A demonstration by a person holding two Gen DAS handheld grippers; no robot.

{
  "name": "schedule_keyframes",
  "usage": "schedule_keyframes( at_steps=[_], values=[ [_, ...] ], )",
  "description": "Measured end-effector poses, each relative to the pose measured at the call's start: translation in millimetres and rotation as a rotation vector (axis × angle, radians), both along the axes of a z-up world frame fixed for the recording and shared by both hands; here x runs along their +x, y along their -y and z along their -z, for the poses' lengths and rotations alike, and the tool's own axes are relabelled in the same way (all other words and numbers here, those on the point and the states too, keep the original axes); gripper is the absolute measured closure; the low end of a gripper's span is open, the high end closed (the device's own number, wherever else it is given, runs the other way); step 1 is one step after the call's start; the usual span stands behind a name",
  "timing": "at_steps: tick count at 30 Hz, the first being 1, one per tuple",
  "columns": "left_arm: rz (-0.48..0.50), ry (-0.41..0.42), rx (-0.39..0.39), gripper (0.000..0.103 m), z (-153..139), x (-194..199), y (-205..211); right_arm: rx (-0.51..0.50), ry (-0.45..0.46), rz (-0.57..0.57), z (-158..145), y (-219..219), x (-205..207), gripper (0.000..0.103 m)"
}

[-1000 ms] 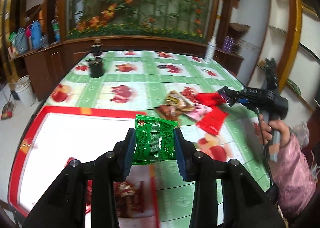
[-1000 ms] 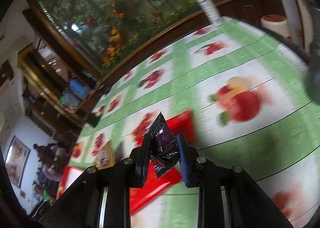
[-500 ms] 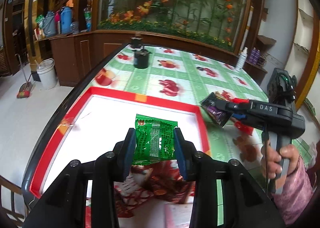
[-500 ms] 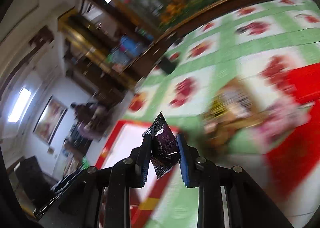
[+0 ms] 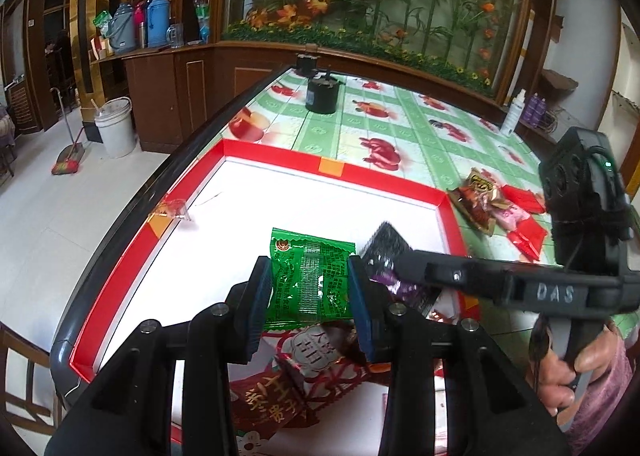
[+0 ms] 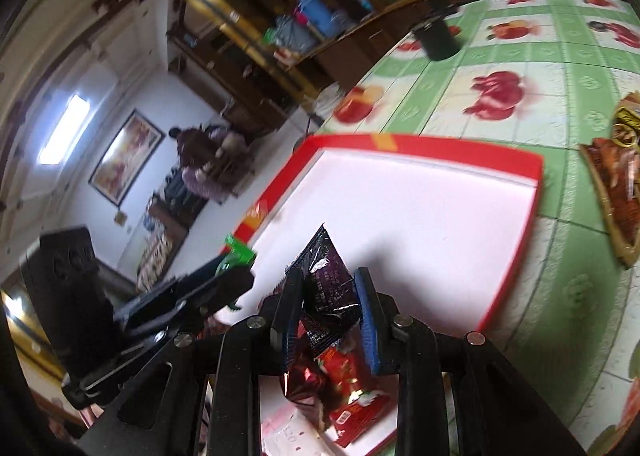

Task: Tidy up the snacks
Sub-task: 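Release the green and purple packets into the tray, then move both open tools back over the remaining snacks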

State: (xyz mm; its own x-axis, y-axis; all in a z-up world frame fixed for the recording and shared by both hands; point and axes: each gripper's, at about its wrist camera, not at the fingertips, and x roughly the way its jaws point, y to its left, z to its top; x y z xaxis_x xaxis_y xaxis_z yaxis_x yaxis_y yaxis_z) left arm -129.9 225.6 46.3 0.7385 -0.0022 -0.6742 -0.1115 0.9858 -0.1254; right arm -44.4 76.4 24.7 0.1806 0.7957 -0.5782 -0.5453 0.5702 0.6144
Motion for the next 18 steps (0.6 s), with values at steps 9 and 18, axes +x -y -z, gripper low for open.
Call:
schedule_keyframes(
  at_steps=[9,18],
  values=[
    [-0.069,-0.009,0.009,0.055,-4.5,-0.6,-3.5,0.009,0.043,0.013,-12.3,8.3,-6.8,0.061],
    [0.009,0.007,0.048,0.048,-16.1,2.0,26.1,0.047,0.059,0.233,-27.9,96.8,26.8,0.057]
  ],
)
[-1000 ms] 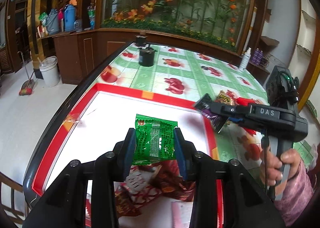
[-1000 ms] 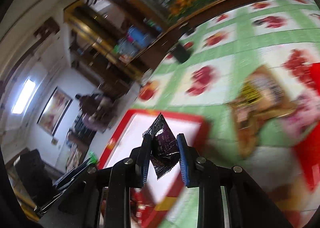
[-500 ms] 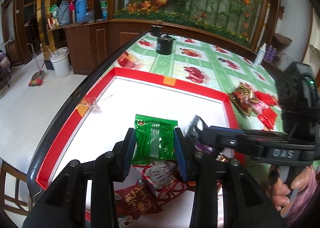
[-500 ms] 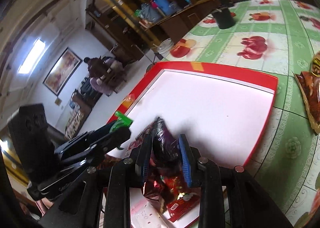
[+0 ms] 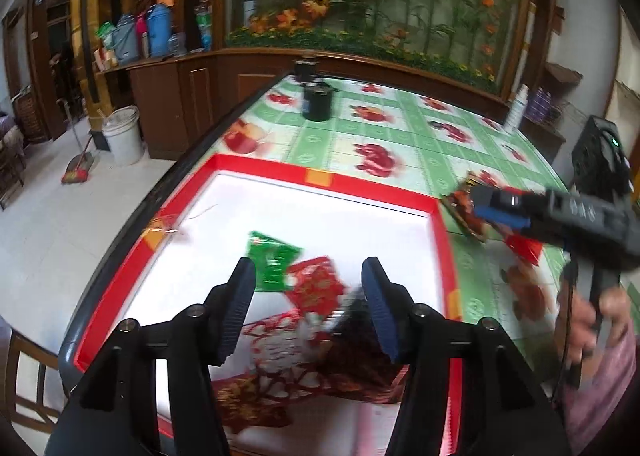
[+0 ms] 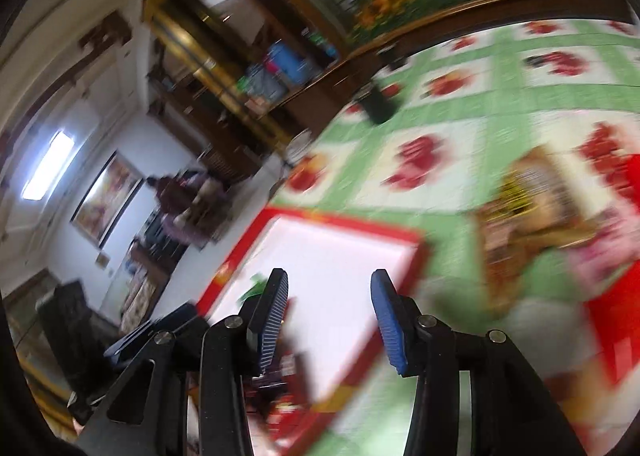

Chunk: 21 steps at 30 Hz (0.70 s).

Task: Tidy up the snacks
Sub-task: 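Move both open tools back over the remaining snacks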

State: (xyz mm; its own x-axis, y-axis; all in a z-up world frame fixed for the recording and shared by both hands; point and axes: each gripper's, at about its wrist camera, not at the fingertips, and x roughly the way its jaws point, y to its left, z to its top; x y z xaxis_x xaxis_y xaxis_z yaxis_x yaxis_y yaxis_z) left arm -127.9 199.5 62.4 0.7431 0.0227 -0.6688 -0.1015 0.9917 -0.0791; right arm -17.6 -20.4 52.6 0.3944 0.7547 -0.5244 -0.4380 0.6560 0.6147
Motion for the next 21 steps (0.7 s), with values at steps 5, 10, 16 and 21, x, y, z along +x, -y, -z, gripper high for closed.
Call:
schedule_keyframes(
  at_steps=[5,10,16,21],
  values=[
    [0.078,-0.02,0.022,0.048,0.4,10.6,31.6,0.093,-0.07,0.157,6.3,83.0,32.5,0.057],
    [0.154,-0.032,0.058,0.048,-5.6,26.1,64.8,0.227,-0.219,0.233,32.2,138.9,59.4,0.057],
    [0.223,-0.019,0.129,0.041,-20.8,57.9,105.3,0.258,-0.324,0.236,43.8,150.6,72.3,0.057],
    [0.266,-0.056,0.179,0.041,-14.7,90.8,135.0,0.156,-0.304,0.27,33.9,155.7,66.3,0.057]
  ],
)
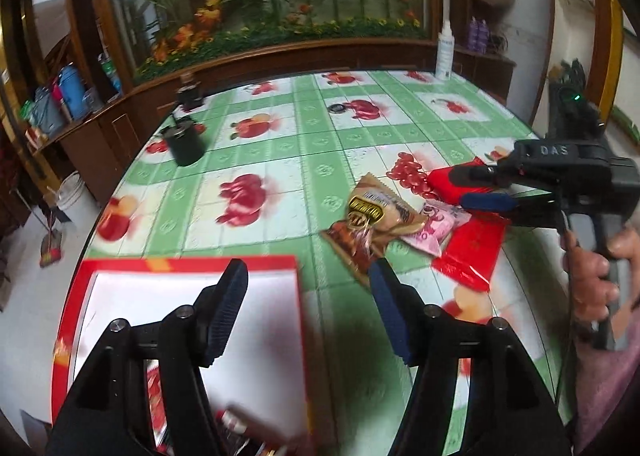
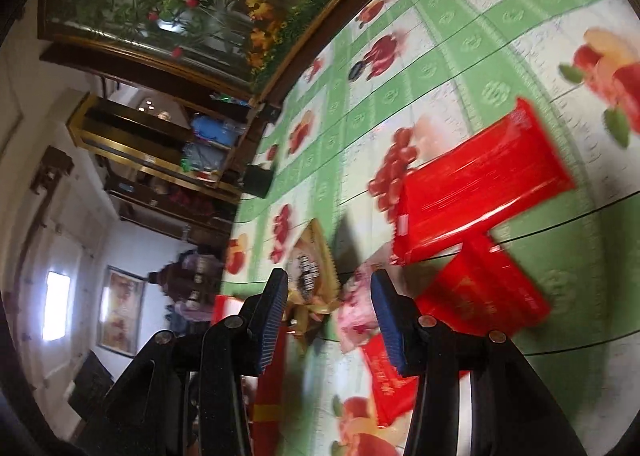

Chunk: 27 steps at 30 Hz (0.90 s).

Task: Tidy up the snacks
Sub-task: 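Move both open tools back over the remaining snacks, then grasp the brown snack bag with the left tool while the right tool grasps a pink-white packet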

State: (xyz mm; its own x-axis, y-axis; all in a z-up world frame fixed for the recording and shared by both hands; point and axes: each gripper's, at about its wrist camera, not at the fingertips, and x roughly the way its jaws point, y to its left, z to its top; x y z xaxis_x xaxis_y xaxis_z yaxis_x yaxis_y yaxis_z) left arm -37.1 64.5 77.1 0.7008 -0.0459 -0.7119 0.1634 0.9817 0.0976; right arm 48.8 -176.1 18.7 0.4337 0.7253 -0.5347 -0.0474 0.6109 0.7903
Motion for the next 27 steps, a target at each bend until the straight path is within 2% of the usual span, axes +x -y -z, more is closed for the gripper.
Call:
schedule_keyframes(
  at_steps=[4,7,11,16,23,24,25,27],
  values=[
    [0.024,-0.027,0.047,0.041,9.6,24.9,17.7,-0.071,-0.059,0.0,8.3,1.7,3.2,0.057],
    [0.037,-0.033,0.068,0.041,13.2,38.0,24.2,-0.092,-0.06,0.015,8.4,5.7,4.2,0.057],
    [0.093,-0.055,0.06,0.041,18.7,49.5,31.2,-0.105,-0.058,0.035,9.4,10.8,5.5,0.059],
    [0.137,-0.111,0.069,0.041,34.4,67.4,41.3,-0.125,-0.068,0.004,12.5,1.7,7.8,0.059],
    [0.182,-0.146,0.068,0.041,47.1,79.3,58.6,-0.129,-0.067,0.001,13.3,-3.0,8.8,0.059],
    [0.187,-0.158,0.065,0.042,50.3,80.7,60.6,-0.13,-0.066,0.0,13.3,-3.7,9.0,0.059],
    [0.184,-0.162,0.068,0.049,53.1,80.9,61.7,-0.131,-0.065,-0.002,13.2,-3.8,9.2,0.059],
    [0.165,-0.142,0.085,0.055,54.6,78.6,62.5,-0.129,-0.064,-0.004,13.6,-3.8,9.5,0.059]
  ],
)
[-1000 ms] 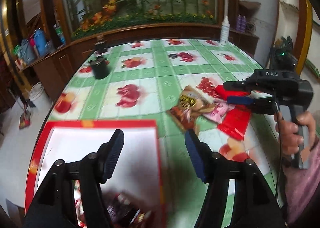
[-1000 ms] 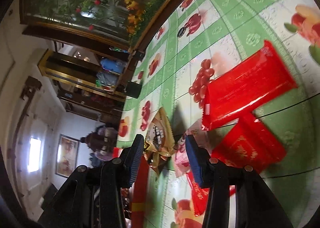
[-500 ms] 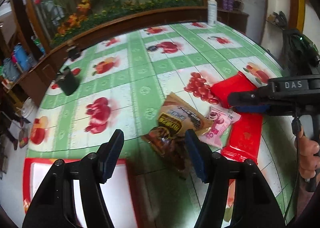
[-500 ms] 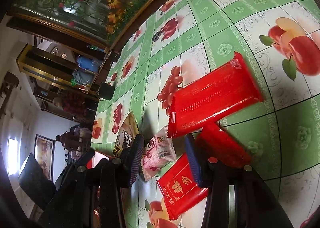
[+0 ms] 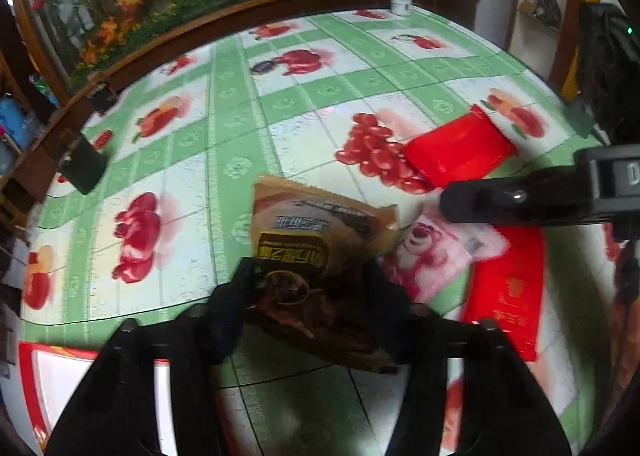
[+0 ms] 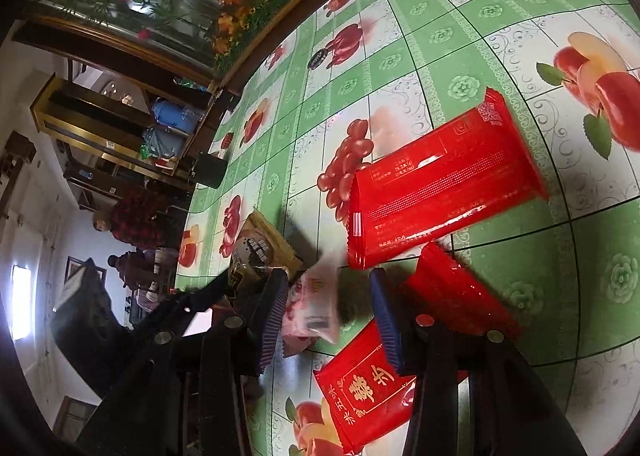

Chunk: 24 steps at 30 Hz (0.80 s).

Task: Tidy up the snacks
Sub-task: 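Grasp the brown snack bag with the left tool while the right tool grasps a pink-white packet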

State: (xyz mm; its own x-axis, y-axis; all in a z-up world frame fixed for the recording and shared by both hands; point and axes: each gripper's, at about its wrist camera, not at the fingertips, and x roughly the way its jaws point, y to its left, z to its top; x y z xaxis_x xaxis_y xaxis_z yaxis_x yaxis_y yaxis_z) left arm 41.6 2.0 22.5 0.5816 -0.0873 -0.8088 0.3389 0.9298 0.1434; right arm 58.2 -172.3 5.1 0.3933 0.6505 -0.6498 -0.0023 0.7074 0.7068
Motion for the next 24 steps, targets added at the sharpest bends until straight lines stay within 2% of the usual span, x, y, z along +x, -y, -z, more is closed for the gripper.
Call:
schedule_keyframes(
  at_steps=[2,3,5,11,17,21,24],
  values=[
    [-0.011,0.001,-0.046,0.062,-2.9,-2.6,-4.9,0.001,0.001,-0.001,-0.4,-0.6,0.2,0.059],
    [-0.026,0.001,-0.071,0.069,-6.1,-5.3,-8.5,0.0,0.003,-0.002,-0.5,-0.2,0.4,0.059],
    [-0.045,0.001,-0.094,0.072,-10.1,-10.5,-13.5,-0.006,0.007,-0.006,-1.2,-1.7,0.6,0.057],
    [-0.067,-0.001,-0.153,0.073,-13.5,-38.5,-23.2,-0.026,0.025,-0.035,-3.3,-9.6,-0.8,0.054],
    [-0.057,0.016,-0.177,0.072,-20.3,-87.8,-28.1,-0.081,0.056,-0.062,-6.5,-20.6,-2.8,0.052],
    [-0.079,0.004,-0.184,0.072,-18.8,-113.2,-34.3,-0.15,0.091,-0.079,-9.0,-32.0,-5.2,0.05],
    [-0.092,-0.006,-0.209,0.072,-17.3,-126.2,-38.7,-0.245,0.136,-0.103,-11.7,-47.2,-9.8,0.047]
  ],
)
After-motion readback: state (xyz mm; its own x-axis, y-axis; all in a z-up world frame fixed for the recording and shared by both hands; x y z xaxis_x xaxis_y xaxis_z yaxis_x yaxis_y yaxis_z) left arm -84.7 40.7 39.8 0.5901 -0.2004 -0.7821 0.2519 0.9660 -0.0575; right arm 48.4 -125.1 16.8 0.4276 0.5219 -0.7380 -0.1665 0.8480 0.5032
